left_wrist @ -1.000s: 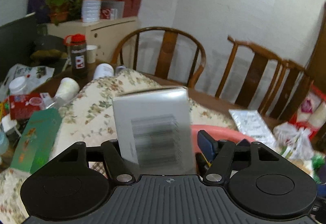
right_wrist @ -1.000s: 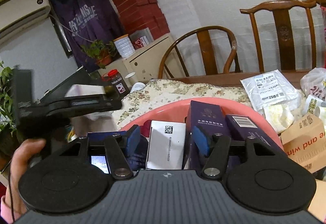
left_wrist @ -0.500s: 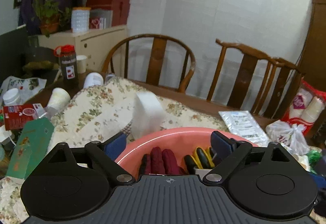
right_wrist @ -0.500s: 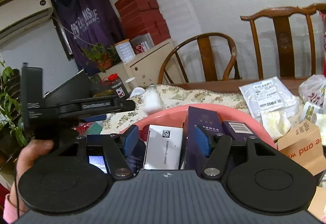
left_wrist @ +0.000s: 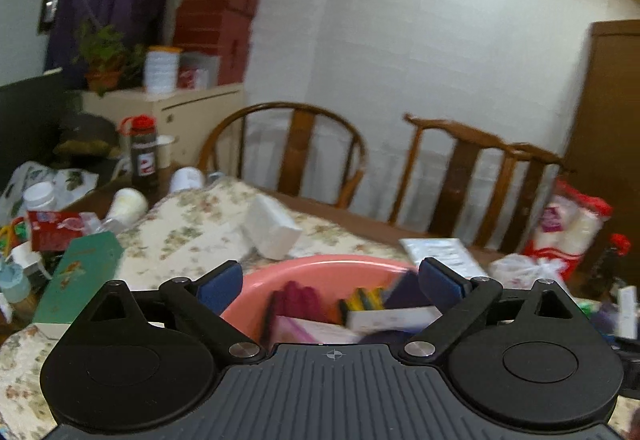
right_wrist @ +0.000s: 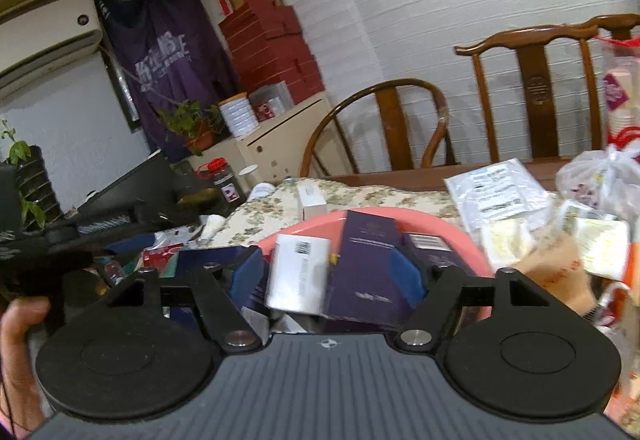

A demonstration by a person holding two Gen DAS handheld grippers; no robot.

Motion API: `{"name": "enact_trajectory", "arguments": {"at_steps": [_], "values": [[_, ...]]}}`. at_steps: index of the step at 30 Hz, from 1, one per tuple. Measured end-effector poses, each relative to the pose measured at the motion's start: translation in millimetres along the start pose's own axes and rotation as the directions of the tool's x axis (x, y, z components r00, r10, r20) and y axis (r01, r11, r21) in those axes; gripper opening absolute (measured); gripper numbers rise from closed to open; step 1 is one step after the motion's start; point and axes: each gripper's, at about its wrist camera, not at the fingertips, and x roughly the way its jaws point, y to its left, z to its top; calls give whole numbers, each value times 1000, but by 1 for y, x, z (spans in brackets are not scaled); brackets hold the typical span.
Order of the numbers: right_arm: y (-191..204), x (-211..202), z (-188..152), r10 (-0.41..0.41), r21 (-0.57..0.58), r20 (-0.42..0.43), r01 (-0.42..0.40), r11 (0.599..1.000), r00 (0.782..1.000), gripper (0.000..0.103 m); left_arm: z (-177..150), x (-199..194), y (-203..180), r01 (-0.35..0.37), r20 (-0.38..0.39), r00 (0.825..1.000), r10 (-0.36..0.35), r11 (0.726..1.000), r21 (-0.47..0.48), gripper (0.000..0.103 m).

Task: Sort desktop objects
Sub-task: 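Move both tools back to the pile toward a blue and a purple box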

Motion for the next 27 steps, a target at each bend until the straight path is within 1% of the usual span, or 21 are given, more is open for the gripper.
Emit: {"name": "enact_trajectory", "arguments": {"at_steps": [4, 6, 9, 11, 12, 13, 16, 17, 22, 23, 25, 27], "values": [[-20, -25, -9, -53, 8, 3, 53, 999, 999, 77, -12, -20, -43, 63, 28, 998, -65, 997, 50, 103], [-32, -44, -14, -100, 8, 8, 100, 995, 995, 77, -21, -28, -70, 123, 27, 992, -125, 989, 80, 103], [-53, -77, -22, -190, 6, 10, 189, 982, 982, 77, -41, -36, -116, 232, -9, 973, -233, 963, 136, 103], [-70, -101, -28, -250, 17, 8, 250, 968, 968, 81, -56, -38, -147, 289, -43, 957, -286, 941, 177, 103], [-80, -114, -31, -280, 25, 7, 279, 960, 960, 81, -66, -39, -165, 321, -58, 947, -316, 925, 202, 103], [-87, -124, -35, -305, 30, 5, 305, 952, 952, 81, -75, -40, -180, 339, -73, 941, -331, 914, 222, 103], [-113, -158, -49, -385, 49, -2, 384, 922, 923, 81, -105, -39, -222, 373, -109, 928, -357, 887, 274, 103], [-123, -171, -55, -414, 60, -4, 414, 909, 910, 81, -114, -37, -234, 384, -122, 923, -364, 879, 282, 103], [-165, -228, -76, -503, 124, -5, 499, 858, 864, 82, -167, -36, -294, 433, -195, 901, -388, 839, 331, 103], [-175, -242, -79, -528, 142, -4, 523, 840, 849, 85, -178, -35, -306, 442, -208, 896, -392, 829, 343, 103], [-191, -263, -84, -562, 159, -3, 555, 816, 827, 85, -194, -33, -327, 453, -231, 890, -393, 815, 362, 103], [-205, -283, -91, -601, 154, -6, 594, 789, 799, 85, -212, -31, -349, 476, -261, 878, -402, 796, 375, 103]]}}
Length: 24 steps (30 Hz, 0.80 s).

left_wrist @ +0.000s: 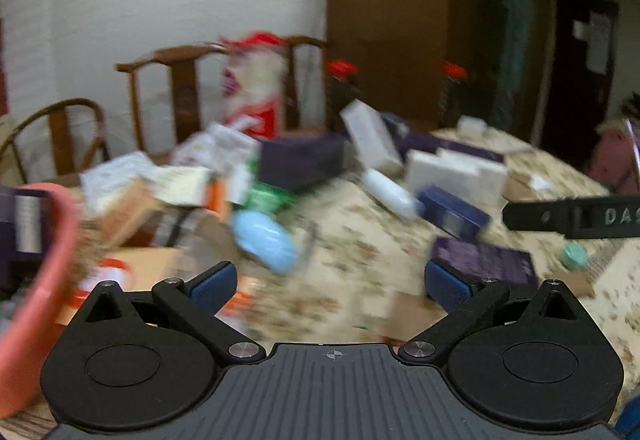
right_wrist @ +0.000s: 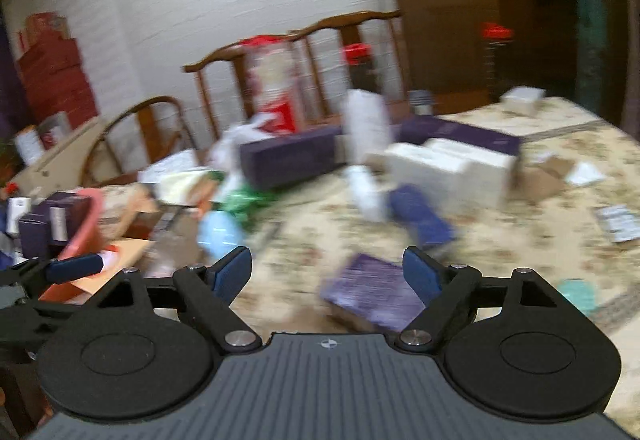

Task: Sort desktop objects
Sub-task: 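Move both tools back to the pile toward a blue and a purple box, then close the right tool on the blue Marie Anne box while the left tool reaches a purple box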

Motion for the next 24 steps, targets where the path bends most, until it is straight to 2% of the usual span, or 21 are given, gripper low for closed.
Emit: {"name": "enact_trajectory", "arguments": {"at_steps": [2, 6, 12, 15, 20, 24], "values": [[-22, -4, -4, -45, -8, -14, 45, 999, 999, 86, -1, 15, -22, 8, -2, 1000, -8, 999, 37, 103], [-57, -10, -6, -76, -10, -37, 76, 997, 996, 86, 3, 36, -61, 38, -3, 999, -38, 991, 129, 103], [-97, 1, 4, -112, 45, -55, 115, 992, 992, 87, -4, 65, -82, 48, -93, 995, -36, 991, 127, 103], [-99, 29, 8, -109, 20, -84, 111, 994, 990, 87, -8, 70, -78, 37, -123, 992, -24, 994, 101, 103], [-94, 91, 20, -109, -30, -131, 106, 994, 985, 87, -9, 76, -69, 57, -177, 983, -57, 998, -5, 103], [-90, 129, 26, -123, -75, -157, 112, 991, 980, 94, -10, 81, -68, 18, -199, 980, -26, 999, -45, 103]]}}
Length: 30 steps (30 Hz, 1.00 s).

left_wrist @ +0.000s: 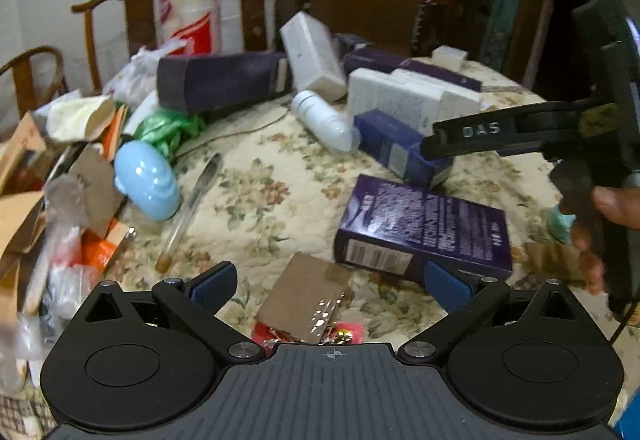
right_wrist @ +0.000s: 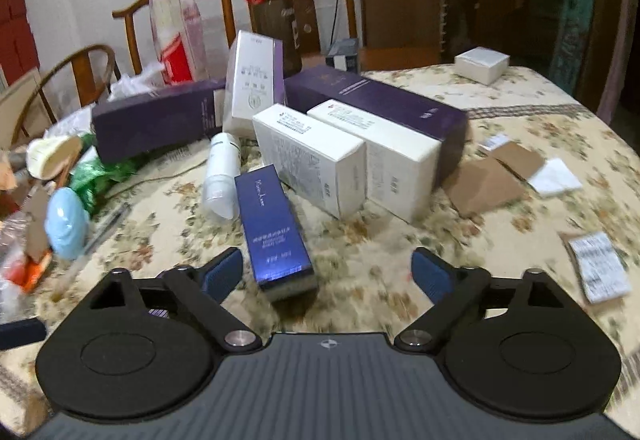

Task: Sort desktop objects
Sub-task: 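Close the right tool on the blue Marie Anne box while the left tool reaches a purple box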

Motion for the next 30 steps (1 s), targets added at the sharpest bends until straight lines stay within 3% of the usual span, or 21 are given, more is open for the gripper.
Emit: {"name": "enact_trajectory", "arguments": {"at_steps": [7, 9, 11, 15, 18, 22, 26, 30], "values": [[3, 40, -1, 46, -26, -50, -47, 999, 998, 93, 7, 9, -12, -46, -1, 999, 46, 996, -81, 103], [8, 42, -8, 35, -87, -18, -36, 996, 999, 80, 9, 11, -19, -58, 5, 998, 59, 994, -96, 103], [7, 37, -15, 21, -121, 22, -18, 992, 1000, 50, 11, 13, -24, -73, 12, 997, 75, 992, -102, 103], [-5, 22, -23, 61, -123, 12, -59, 991, 998, 46, 15, 18, -35, -125, 10, 992, 127, 985, -122, 103], [-22, 6, -27, 96, -23, 15, -95, 995, 995, 46, 20, 26, -43, -154, -25, 988, 152, 979, -136, 103], [-29, -11, -39, 13, -60, 46, -11, 998, 999, 46, 31, 37, -55, -220, -33, 975, 218, 963, -157, 103], [-41, -25, -47, -6, -47, 67, 9, 999, 998, 46, 48, 52, -67, -310, -64, 951, 303, 940, -142, 103], [-52, -36, -51, 7, -11, 84, -6, 1000, 996, 46, 53, 58, -75, -334, -67, 942, 328, 936, -109, 103]]}}
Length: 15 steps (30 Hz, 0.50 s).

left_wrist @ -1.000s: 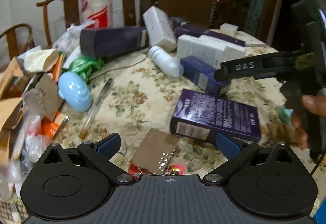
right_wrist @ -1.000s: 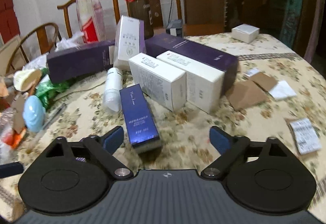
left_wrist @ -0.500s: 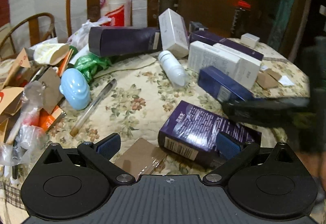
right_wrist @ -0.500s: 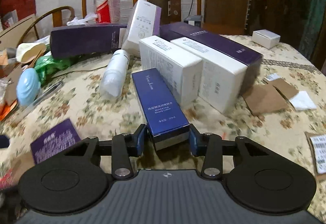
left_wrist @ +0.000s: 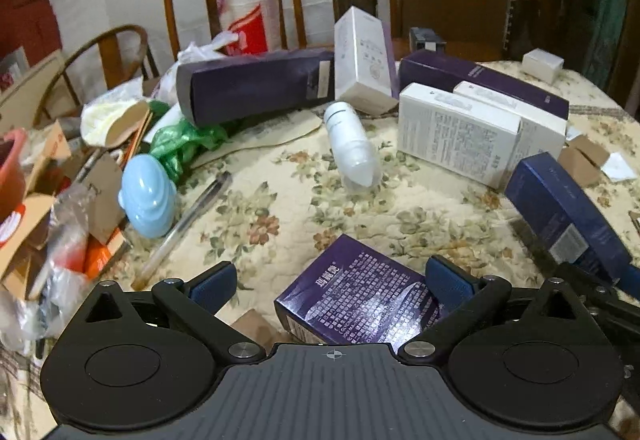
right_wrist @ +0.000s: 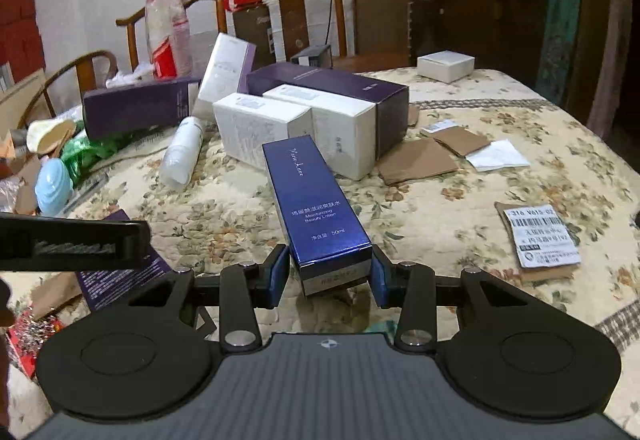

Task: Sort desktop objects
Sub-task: 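Close the right tool on the blue Marie Anne box while the left tool reaches a purple box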

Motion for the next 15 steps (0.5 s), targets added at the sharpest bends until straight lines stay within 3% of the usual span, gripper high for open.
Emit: {"name": "enact_trajectory", "arguments": {"at_steps": [4, 6, 11, 14, 15], "values": [[-5, -4, -1, 10, 25, 11, -10, 1000, 1000, 47, -10, -3, 10, 49, 32, 998, -48, 999, -14, 102], [-7, -5, -2, 20, 41, 8, -20, 999, 1000, 47, -12, -2, 25, 153, 2, 988, -153, 988, -21, 102], [-6, -6, -5, 37, 48, 5, -37, 998, 999, 47, -8, 0, 66, 239, -54, 969, -241, 970, -43, 103], [-4, -6, -4, 48, 53, 5, -48, 997, 999, 47, 1, -2, 82, 404, -89, 911, -404, 915, -12, 103], [-4, -6, -3, 55, 57, 6, -55, 997, 998, 46, 4, -3, 83, 416, -101, 906, -411, 908, 39, 103]]}}
